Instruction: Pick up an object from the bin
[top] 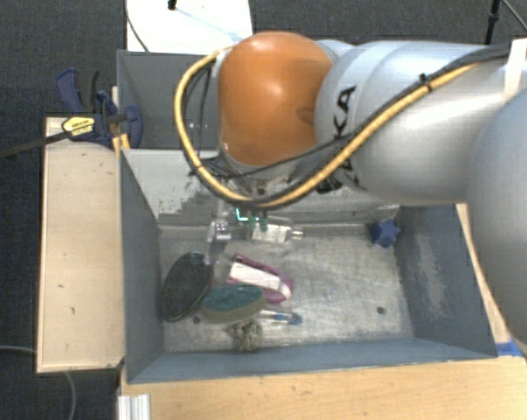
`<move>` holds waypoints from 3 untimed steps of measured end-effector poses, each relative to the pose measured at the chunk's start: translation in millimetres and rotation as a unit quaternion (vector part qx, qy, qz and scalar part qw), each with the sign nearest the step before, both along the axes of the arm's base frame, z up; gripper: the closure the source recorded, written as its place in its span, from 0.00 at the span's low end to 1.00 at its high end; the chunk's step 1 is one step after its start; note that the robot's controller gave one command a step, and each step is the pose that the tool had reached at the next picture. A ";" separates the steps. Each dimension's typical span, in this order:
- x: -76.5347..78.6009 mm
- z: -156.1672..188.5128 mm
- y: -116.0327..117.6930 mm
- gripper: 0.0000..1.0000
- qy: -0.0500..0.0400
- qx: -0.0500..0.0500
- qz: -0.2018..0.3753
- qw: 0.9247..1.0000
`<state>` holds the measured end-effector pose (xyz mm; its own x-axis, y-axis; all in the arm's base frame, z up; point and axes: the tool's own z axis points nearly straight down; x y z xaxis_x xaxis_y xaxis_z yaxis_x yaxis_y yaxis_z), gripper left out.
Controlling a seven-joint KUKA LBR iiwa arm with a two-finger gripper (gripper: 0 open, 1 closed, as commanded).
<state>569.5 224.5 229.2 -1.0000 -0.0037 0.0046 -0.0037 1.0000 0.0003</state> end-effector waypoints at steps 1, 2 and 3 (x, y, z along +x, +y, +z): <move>-5.0 -158.4 -18.2 0.00 -0.005 0.001 0.155 0.988; -4.4 -156.4 -18.2 1.00 -0.006 0.002 0.151 0.988; -5.6 -157.7 -18.0 0.00 -0.004 0.002 0.149 0.989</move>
Offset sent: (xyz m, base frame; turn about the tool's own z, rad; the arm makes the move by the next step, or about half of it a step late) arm -0.0069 -0.0189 -0.1592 -0.3117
